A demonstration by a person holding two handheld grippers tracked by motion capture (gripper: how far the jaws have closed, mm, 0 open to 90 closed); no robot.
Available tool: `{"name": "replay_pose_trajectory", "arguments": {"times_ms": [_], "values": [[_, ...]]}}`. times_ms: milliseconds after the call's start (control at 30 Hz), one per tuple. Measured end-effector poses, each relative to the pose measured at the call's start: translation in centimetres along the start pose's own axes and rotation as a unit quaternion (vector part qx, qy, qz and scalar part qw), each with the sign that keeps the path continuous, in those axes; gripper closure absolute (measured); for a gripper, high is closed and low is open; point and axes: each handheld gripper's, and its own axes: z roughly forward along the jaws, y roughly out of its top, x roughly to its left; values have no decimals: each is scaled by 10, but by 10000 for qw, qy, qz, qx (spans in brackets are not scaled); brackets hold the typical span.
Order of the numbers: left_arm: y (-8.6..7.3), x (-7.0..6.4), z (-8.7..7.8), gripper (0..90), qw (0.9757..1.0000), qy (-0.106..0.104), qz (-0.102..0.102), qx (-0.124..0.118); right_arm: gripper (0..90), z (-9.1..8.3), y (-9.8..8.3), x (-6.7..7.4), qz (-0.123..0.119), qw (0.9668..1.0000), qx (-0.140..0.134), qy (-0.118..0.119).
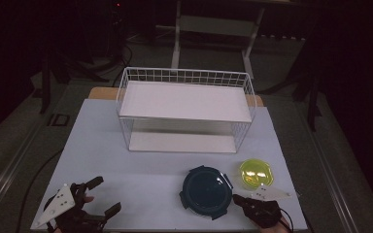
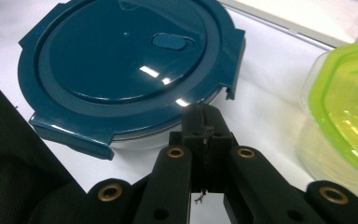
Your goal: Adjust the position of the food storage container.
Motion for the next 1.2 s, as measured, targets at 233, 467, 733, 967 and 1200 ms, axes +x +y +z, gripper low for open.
{"name": "replay_pose_trajectory", "arguments": {"times_ms": [233,467,733,967,1200], "values": [[0,-1,1,0,10000,-17,-8,0,900,0,0,-1,-44,10000,-69,54],[0,-1,2,0,10000,-28,8,21,900,1,1,1,7,9999,-96,94],[0,-2,3,0,10000,-49,41,29,900,10,7,9,-1,9994,-96,340],[1,-3,3,0,10000,-50,38,14,900,23,17,21,-129,9981,-67,602],[0,-3,3,0,10000,-55,35,20,900,30,23,24,-189,9975,-66,680]]}}
